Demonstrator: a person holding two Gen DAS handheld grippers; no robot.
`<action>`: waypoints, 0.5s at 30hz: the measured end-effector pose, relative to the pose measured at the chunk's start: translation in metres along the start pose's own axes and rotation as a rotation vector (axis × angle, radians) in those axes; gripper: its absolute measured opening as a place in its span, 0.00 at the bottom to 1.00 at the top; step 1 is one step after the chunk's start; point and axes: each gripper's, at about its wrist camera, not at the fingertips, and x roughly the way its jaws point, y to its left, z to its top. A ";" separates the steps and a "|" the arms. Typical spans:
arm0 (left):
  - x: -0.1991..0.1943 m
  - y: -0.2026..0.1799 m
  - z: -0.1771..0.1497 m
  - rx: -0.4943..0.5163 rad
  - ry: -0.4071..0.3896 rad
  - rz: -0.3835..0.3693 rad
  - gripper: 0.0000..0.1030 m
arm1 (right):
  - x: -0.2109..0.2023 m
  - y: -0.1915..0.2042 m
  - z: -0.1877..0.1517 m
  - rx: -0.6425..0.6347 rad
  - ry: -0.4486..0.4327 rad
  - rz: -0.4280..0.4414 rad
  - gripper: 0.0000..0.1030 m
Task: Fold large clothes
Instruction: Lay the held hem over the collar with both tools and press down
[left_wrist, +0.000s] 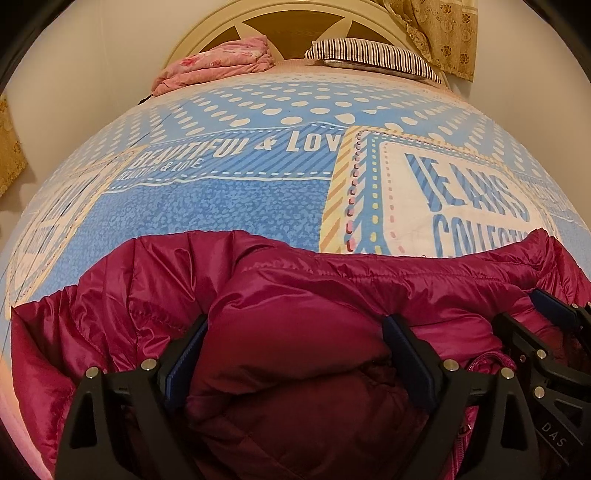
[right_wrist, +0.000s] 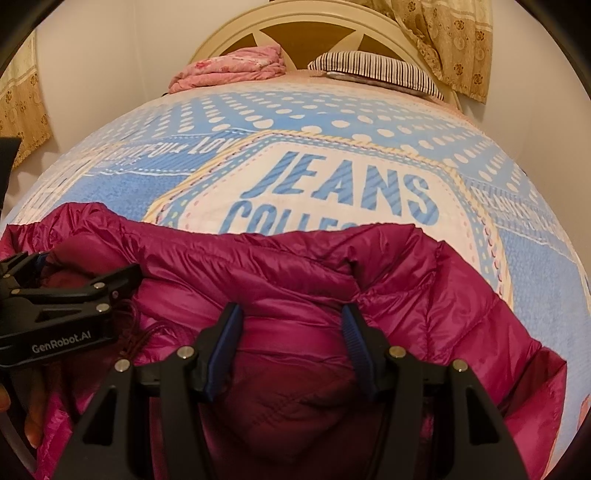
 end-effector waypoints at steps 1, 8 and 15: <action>0.000 0.000 0.000 0.001 0.000 0.001 0.90 | 0.000 0.000 0.000 -0.001 0.000 -0.001 0.58; 0.000 0.000 0.000 0.003 0.000 0.003 0.90 | 0.001 0.002 0.000 -0.007 0.002 -0.011 0.58; 0.001 -0.001 -0.001 0.006 0.000 0.007 0.90 | 0.001 0.002 0.000 -0.016 0.012 -0.007 0.58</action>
